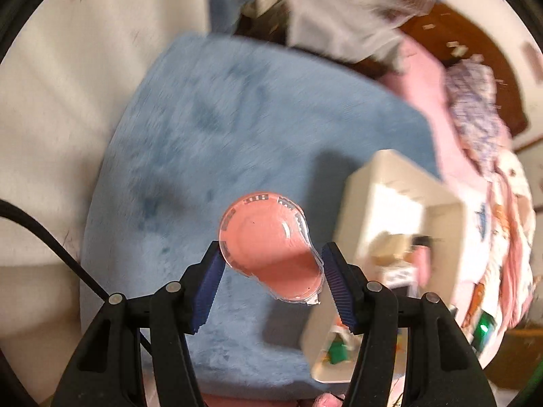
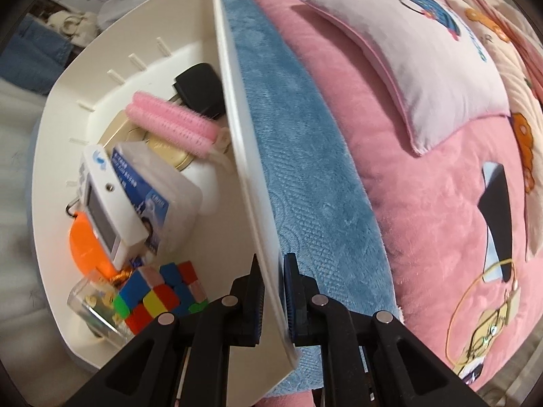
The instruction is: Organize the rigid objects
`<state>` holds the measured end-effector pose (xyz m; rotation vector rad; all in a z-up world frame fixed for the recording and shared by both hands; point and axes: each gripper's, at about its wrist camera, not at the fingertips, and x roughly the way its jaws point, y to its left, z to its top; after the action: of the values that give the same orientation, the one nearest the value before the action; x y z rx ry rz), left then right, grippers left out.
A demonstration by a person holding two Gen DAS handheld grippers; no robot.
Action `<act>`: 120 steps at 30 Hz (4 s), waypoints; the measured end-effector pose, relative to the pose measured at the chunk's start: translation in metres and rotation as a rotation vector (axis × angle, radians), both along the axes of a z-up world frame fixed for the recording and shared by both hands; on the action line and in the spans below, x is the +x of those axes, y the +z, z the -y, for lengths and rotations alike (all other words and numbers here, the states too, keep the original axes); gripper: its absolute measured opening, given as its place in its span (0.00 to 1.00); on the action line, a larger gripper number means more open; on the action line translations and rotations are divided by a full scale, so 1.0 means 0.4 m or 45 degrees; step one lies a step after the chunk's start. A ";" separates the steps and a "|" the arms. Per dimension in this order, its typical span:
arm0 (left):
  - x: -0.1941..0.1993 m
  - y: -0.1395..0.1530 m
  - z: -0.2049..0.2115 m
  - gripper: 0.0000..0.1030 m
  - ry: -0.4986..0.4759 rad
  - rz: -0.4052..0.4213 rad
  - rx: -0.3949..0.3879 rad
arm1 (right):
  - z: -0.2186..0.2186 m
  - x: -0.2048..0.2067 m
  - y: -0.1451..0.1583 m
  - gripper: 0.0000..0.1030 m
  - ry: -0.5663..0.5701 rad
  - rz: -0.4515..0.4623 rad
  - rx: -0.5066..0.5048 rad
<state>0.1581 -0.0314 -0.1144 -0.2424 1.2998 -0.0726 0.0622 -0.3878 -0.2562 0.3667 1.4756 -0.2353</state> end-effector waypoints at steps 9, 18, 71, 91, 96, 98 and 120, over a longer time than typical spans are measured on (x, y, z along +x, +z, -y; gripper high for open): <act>-0.111 0.099 0.168 0.60 -0.234 0.390 -0.152 | 0.009 -0.007 0.003 0.11 0.176 0.031 0.070; -0.192 0.111 0.357 0.60 -0.458 0.439 -0.205 | 0.015 -0.010 0.001 0.11 0.316 0.052 0.112; -0.247 0.028 -0.083 0.98 -0.198 0.202 0.120 | -0.195 -0.191 0.251 0.79 -0.086 0.238 -0.120; -0.361 0.236 -0.054 0.99 -0.038 0.556 0.212 | -0.437 -0.225 0.553 0.81 0.415 0.655 -0.224; -0.400 0.249 -0.035 0.99 -0.018 0.625 0.275 | -0.428 -0.245 0.539 0.81 0.423 0.690 -0.194; -0.411 0.244 -0.023 0.99 -0.020 0.628 0.294 | -0.425 -0.249 0.533 0.82 0.423 0.687 -0.187; -0.447 0.248 0.033 0.99 -0.099 0.654 0.304 | -0.434 -0.297 0.551 1.00 0.479 0.730 -0.240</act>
<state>-0.0207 -0.0447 -0.0152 0.0341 0.7955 -0.0409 -0.0567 -0.2143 -0.0357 -0.0077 0.9214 0.0361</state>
